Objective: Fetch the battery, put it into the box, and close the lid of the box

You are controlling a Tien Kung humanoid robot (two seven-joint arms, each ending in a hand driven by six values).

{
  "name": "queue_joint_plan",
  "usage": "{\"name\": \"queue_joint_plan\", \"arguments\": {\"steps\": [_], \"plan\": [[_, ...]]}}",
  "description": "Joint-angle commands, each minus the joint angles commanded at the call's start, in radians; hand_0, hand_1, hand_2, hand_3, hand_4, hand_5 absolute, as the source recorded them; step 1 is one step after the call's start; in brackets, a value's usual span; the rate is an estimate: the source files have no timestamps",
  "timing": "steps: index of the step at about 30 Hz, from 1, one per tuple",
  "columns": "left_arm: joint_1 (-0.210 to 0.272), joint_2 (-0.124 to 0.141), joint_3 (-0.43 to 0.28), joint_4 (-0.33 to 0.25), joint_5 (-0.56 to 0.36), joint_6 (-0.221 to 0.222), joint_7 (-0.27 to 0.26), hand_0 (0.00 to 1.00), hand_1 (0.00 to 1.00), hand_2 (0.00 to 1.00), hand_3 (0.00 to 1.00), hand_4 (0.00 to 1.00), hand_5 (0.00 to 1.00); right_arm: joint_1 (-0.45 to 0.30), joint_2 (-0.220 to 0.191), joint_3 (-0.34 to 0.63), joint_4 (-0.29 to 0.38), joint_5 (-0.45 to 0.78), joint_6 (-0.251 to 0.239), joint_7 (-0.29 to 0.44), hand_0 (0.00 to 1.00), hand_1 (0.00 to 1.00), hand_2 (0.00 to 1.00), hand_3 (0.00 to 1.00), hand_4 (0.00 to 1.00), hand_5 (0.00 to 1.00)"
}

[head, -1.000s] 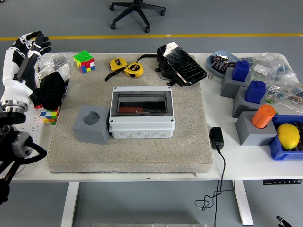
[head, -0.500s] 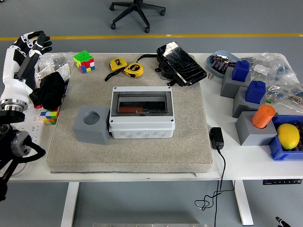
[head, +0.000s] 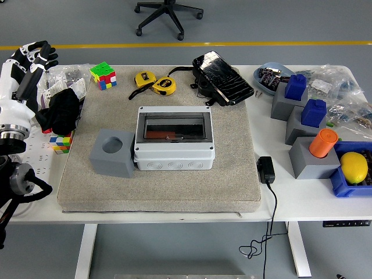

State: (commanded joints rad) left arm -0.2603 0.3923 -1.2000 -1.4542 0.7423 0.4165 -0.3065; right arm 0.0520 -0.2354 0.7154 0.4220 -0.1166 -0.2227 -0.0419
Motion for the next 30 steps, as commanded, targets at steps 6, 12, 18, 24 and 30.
{"name": "queue_joint_plan", "arguments": {"steps": [6,12,18,24,30], "plan": [[-0.006,-0.015,-0.012,-0.011,0.006,0.000,0.007,0.616,0.633,0.580,0.600,0.926,0.473,0.002,0.003,0.036,0.000,-0.009,-0.002,0.000,0.570,0.639,0.649,0.542,0.867,0.406],[-0.007,-0.022,-0.027,-0.020,0.011,-0.001,0.013,0.616,0.634,0.581,0.600,0.926,0.472,0.012,0.006,0.052,0.001,-0.010,-0.003,0.001,0.569,0.639,0.649,0.542,0.867,0.407],[0.000,-0.029,-0.044,-0.025,0.012,0.000,0.014,0.617,0.634,0.580,0.600,0.926,0.475,0.000,0.006,0.073,-0.002,-0.013,-0.003,-0.002,0.569,0.639,0.649,0.543,0.867,0.407],[0.008,-0.041,-0.063,-0.026,0.018,-0.002,0.022,0.618,0.634,0.581,0.600,0.926,0.475,-0.004,0.006,0.115,-0.007,-0.019,-0.008,-0.002,0.569,0.639,0.649,0.542,0.867,0.406],[0.011,-0.051,-0.061,-0.030,0.013,-0.004,0.023,0.618,0.635,0.582,0.601,0.926,0.476,0.003,0.006,0.120,-0.009,-0.012,-0.008,-0.002,0.569,0.639,0.648,0.542,0.867,0.406]]}}
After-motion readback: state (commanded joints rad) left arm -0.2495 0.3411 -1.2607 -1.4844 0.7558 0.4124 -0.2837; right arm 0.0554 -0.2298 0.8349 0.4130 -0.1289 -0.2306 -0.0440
